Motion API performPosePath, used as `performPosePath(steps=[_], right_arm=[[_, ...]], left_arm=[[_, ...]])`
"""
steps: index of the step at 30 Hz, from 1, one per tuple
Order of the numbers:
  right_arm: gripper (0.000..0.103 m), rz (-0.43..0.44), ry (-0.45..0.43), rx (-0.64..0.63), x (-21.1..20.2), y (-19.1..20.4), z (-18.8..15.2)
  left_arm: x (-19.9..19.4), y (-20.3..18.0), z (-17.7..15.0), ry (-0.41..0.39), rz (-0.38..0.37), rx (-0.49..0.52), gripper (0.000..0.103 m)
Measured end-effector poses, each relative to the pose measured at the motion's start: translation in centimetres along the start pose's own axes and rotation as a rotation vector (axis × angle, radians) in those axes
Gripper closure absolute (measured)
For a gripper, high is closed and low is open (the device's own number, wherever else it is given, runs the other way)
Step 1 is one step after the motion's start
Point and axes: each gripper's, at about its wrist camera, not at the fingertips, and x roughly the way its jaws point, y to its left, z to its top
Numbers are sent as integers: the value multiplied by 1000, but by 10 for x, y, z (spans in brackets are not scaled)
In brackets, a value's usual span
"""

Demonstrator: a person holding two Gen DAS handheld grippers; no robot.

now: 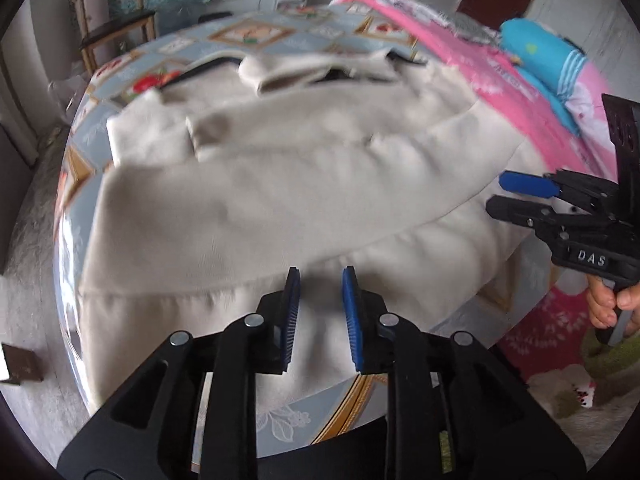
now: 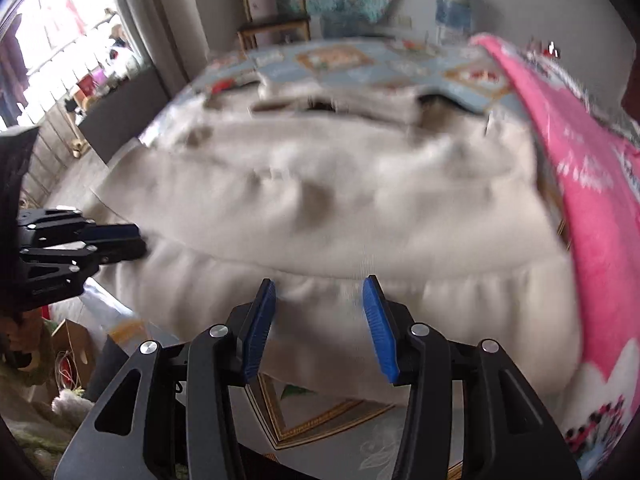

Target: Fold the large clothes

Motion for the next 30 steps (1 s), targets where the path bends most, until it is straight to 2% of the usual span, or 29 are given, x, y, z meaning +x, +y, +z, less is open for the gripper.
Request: performPosePath(steps=[1,2,4,8,10,13,14,17,19,22,26,28,30], right_arm=[[58,-18,29,9,13,-1,-6],[58,-43,5,2,16,1,-10],[58,-70,26,0,15,9,-8],[58,41,-70,-46,-17,31,-3],[58,87,-68,-80,-17,46,-6],[58,33,-21,-122,7,60,-17],[58,25,3,-108,16,59,-19],[57,58,-4,-61,6,52,-16],[57,17,-70,-55,-19,44,-14],[56,-62,-97,8,-30,18,-20],[55,-162,-40,175,-11,-33,-32],[54,-139,-16,201,-1,-43,-40],[51,-157,-13,173,-4,-36,-39]], left_arm=[[7,2,-4,12,-4,-14,82],[9,4,-6,4,-13,-24,82],[8,4,-8,-3,-14,-29,82],[7,5,-7,4,-11,-49,82],[7,5,-5,6,-3,-56,82],[8,4,-4,10,14,-65,82],[8,3,-4,13,18,-69,82],[9,0,-3,19,40,-64,82],[9,-2,-2,21,58,-57,82],[9,-4,-2,20,72,-54,82],[9,-5,-3,20,82,-55,81],[9,-6,-3,21,83,-58,81],[9,-6,-2,23,87,-56,81]])
